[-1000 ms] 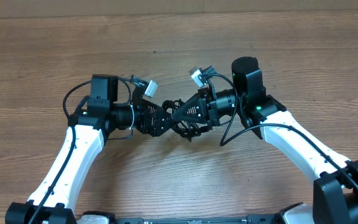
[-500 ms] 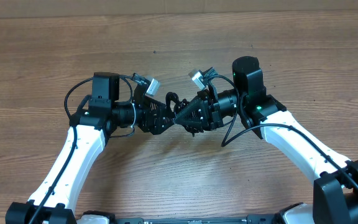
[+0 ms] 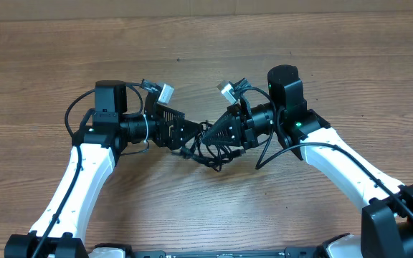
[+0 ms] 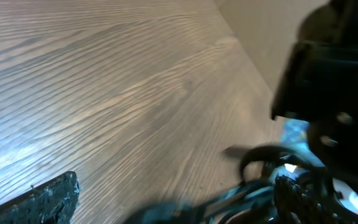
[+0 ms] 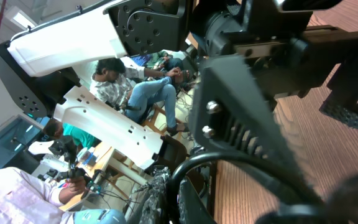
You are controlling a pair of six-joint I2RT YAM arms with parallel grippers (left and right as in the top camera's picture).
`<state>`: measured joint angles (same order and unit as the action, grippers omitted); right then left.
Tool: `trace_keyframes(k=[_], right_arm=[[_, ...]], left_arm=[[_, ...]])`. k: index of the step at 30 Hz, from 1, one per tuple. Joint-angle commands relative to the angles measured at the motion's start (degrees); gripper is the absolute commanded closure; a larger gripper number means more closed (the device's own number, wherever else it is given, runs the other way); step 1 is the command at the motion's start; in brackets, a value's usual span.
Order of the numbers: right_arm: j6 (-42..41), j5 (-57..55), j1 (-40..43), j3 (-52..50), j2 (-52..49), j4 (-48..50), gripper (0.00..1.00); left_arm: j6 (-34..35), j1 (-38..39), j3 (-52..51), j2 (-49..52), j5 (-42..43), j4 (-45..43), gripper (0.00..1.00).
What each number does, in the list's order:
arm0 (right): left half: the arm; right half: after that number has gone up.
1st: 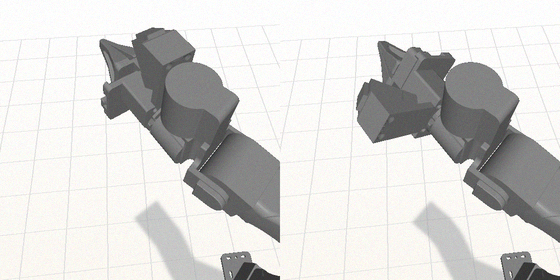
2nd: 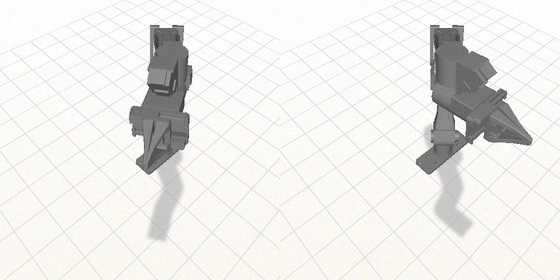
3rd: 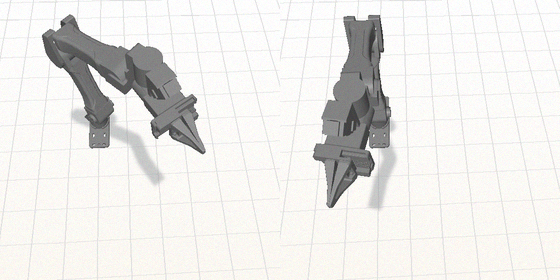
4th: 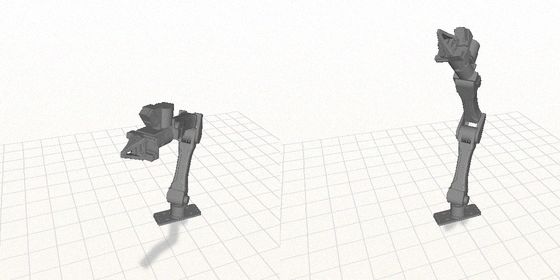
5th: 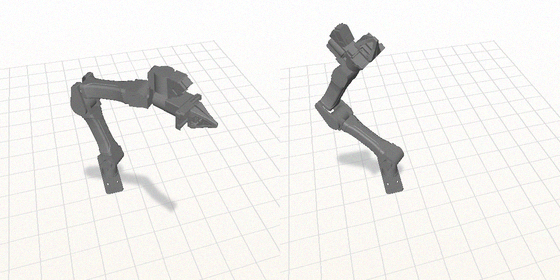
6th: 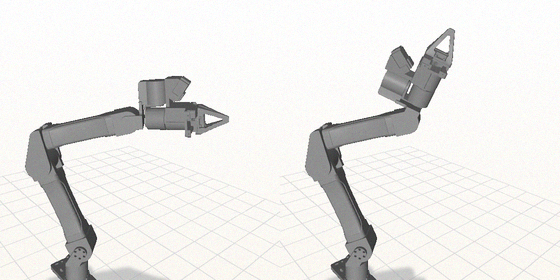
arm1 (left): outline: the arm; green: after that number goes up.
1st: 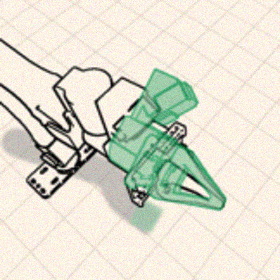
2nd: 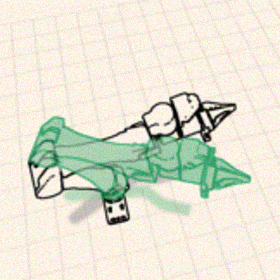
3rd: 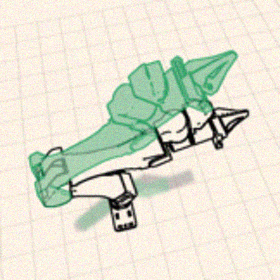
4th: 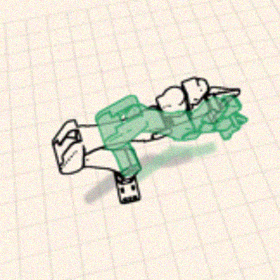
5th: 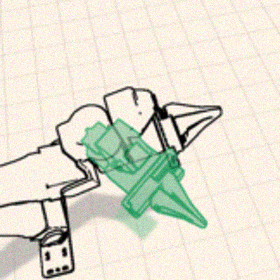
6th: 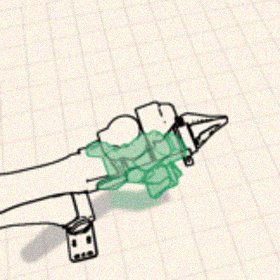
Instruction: Untangle cables
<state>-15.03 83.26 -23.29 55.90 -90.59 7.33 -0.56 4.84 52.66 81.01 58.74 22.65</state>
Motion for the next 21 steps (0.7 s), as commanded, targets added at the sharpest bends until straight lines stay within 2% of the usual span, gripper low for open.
trace_keyframes(k=[1,9,13,18,21], right_arm=[[0.0,0.8,-0.2,0.8,1.6,0.3,0.96],[0.0,0.9,-0.2,0.8,1.7,0.3,0.96],[0.0,0.9,-0.2,0.8,1.7,0.5,0.96],[-0.3,2.4,-0.3,0.8,1.7,2.6,0.96],[-0.5,2.6,-0.5,0.8,1.6,4.3,0.96]], left_arm=[[-4.8,-0.1,1.1,0.3,5.6,-0.2,0.00],[-6.6,0.0,1.1,0.3,6.0,0.7,0.00],[-6.6,0.1,1.1,0.3,4.5,1.2,0.00],[-6.5,0.2,1.1,0.3,1.2,1.6,0.05],[-6.5,0.7,1.1,0.3,-1.2,1.5,0.03]])
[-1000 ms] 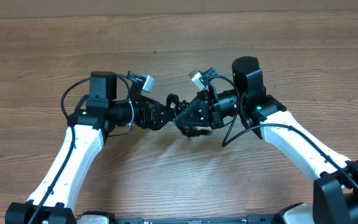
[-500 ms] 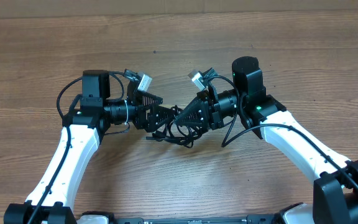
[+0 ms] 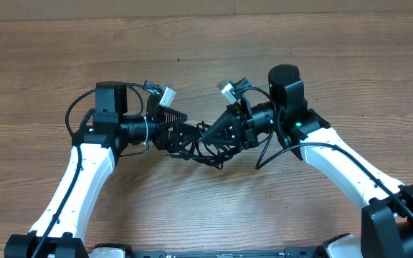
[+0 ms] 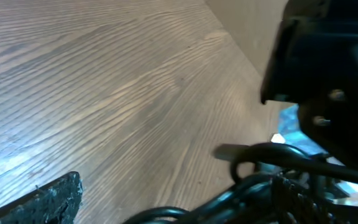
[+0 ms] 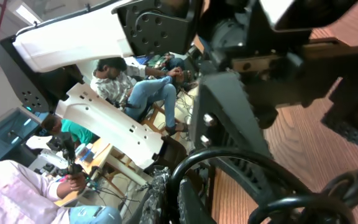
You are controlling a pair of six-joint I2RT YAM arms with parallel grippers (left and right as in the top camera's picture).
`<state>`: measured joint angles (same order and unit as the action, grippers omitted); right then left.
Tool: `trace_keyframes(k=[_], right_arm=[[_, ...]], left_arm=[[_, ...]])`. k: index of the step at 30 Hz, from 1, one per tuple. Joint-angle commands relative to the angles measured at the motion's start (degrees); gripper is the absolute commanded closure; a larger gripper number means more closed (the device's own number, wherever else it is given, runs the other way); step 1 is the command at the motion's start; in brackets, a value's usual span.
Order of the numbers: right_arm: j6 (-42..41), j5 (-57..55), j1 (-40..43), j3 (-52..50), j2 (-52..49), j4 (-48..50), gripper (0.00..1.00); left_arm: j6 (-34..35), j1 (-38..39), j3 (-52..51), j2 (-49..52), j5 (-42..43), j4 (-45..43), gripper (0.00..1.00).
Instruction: Untangle cables
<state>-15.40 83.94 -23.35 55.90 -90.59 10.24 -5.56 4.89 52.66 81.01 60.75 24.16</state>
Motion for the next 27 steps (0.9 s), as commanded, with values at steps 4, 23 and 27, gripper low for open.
trace_keyframes(k=[4,23,27], right_arm=[[-0.1,1.9,-1.0,0.8,1.6,2.2,0.96],[0.0,1.9,-2.2,0.8,1.6,2.2,0.96],[0.0,1.9,-2.2,0.8,1.7,2.2,0.96]], left_arm=[[-1.0,2.0,1.1,0.3,-6.4,-0.1,0.04],[10.6,8.9,1.1,0.3,-26.8,-2.7,0.03],[12.1,8.9,1.1,0.3,-30.7,-1.4,0.01]])
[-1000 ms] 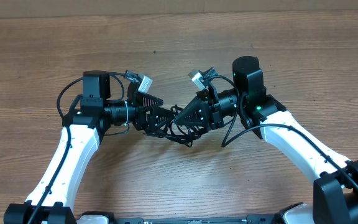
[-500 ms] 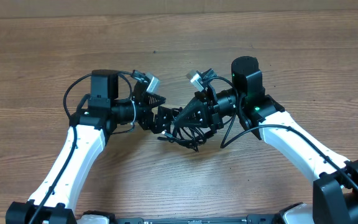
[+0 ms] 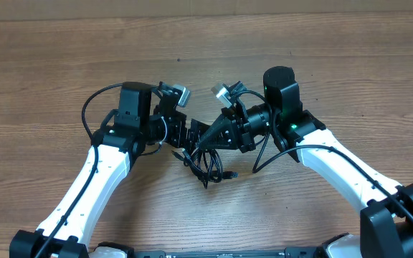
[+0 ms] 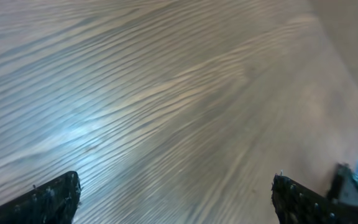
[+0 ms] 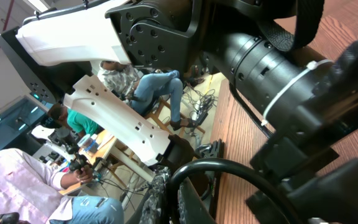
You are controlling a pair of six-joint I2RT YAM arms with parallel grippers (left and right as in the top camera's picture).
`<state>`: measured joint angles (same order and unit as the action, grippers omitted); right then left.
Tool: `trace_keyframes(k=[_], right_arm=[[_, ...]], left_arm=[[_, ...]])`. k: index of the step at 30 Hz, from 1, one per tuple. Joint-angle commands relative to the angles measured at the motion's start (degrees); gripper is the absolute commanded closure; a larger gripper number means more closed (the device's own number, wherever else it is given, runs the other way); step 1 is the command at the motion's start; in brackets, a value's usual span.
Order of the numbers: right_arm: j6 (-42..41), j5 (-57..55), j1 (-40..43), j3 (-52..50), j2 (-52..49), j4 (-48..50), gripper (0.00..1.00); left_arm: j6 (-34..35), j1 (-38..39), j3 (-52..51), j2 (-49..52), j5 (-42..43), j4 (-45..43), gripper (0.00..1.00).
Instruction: Untangle cables
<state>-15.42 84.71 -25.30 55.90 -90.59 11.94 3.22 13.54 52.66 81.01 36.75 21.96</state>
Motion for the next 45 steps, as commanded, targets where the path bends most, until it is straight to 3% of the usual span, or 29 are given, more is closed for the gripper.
trace_keyframes(k=[1,9,17,26,33,37,45], right_arm=[[0.0,1.1,-0.3,0.8,1.7,0.5,0.96],[0.2,-9.0,-0.3,0.7,1.6,-0.5,0.96],[0.1,-40.3,-0.2,0.7,1.6,-17.9,0.96],[0.5,-58.3,-0.2,0.7,1.6,-32.3,0.96],[0.9,-68.8,-0.2,-0.5,1.3,-33.8,0.96],[2.2,-69.0,-0.2,-0.6,0.1,-33.8,0.96],[14.8,-58.1,-1.6,-0.6,-2.8,-33.6,0.96]], left_arm=[[3.3,0.2,1.1,0.3,-6.8,1.0,0.01],[3.2,0.2,1.1,0.3,-6.7,4.3,0.00],[3.2,0.2,1.1,0.3,-6.9,7.5,0.03],[3.2,0.2,1.1,0.3,-7.3,7.6,0.03],[3.2,0.2,1.1,0.3,-7.3,7.6,0.03],[3.2,0.2,1.1,0.3,-7.3,7.6,0.03],[3.2,0.2,1.1,0.3,-7.3,7.6,0.02]])
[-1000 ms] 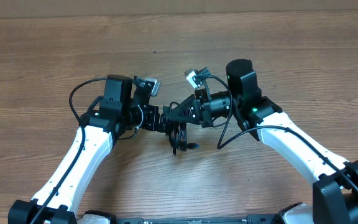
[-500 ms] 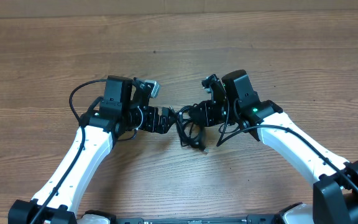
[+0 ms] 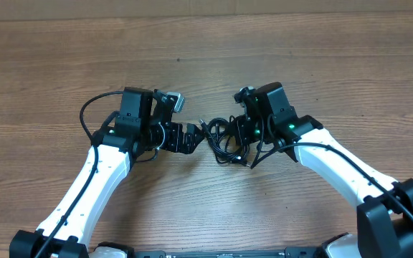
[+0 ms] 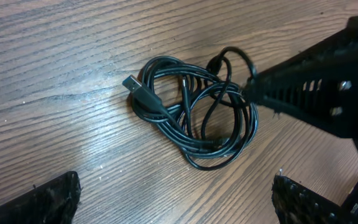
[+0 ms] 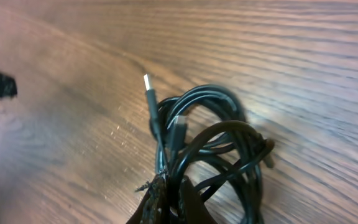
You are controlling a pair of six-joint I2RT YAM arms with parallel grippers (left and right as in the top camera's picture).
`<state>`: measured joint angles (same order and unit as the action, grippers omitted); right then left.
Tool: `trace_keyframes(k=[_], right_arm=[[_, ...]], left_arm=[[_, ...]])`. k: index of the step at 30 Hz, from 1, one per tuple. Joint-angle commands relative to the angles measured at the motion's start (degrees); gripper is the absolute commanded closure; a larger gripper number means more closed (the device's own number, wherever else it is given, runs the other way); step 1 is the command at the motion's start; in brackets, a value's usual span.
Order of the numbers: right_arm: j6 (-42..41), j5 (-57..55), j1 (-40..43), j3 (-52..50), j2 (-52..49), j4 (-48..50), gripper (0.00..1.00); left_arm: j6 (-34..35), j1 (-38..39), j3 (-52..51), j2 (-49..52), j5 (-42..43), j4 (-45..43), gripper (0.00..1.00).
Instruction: Untangle cables
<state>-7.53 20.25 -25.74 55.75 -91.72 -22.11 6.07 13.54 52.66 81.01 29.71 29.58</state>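
Note:
A tangled bundle of black cables [image 3: 224, 140] lies on the wooden table between the two arms, also shown as a loose coil [image 4: 194, 118] with a USB plug [image 4: 138, 89] sticking out. My right gripper [image 5: 171, 199] is shut on a loop of the cables [image 5: 213, 146], its fingers [image 3: 244, 136] at the bundle's right side. My left gripper [image 4: 176, 199] is open with nothing between its fingers [image 4: 48, 196], just left of the bundle [image 3: 185, 138].
The wooden table [image 3: 206, 57] stretches all round the arms. A cardboard-coloured wall [image 3: 206, 6] runs along the far edge.
The right gripper has turned downward and moved right with the cables, which now rest on the table. The left gripper stays open and now points down at the bundle.
At first both grippers met at the cable bundle mid-table, the left one apparently on it. Then the left gripper was open and off the cables while the right held them hanging. Now the bundle lies on the table in the right gripper's hold.

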Motion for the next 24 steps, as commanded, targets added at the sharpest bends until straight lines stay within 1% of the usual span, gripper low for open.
trace_keyframes(k=[1,5,7,10,15,18,24], right_arm=[[8.3,7.9,-1.4,-0.4,-2.0,0.6,0.96],[12.4,10.1,-3.4,-0.4,-3.0,0.7,0.96],[12.9,10.1,-4.2,-0.4,-3.0,0.9,0.96],[13.0,12.2,-4.6,-0.4,-3.0,2.1,0.96],[13.0,21.0,-4.5,-0.4,-3.0,7.5,0.96],[13.0,23.0,-4.5,-0.4,-3.0,9.9,0.96],[13.0,27.5,-4.4,-0.4,-3.0,11.3,0.96]], left_arm=[[0.4,0.2,1.1,0.3,-0.3,0.0,0.02],[0.4,0.2,1.1,0.3,-0.3,0.0,0.00],[0.4,0.2,1.1,0.3,-0.3,0.2,0.00],[0.4,0.2,1.1,0.3,-0.3,0.7,0.00],[0.3,0.2,1.1,0.3,-0.3,1.5,0.00],[0.3,0.2,1.1,0.3,-0.4,1.9,0.00],[0.4,0.2,1.1,0.3,-4.2,3.5,0.00]])
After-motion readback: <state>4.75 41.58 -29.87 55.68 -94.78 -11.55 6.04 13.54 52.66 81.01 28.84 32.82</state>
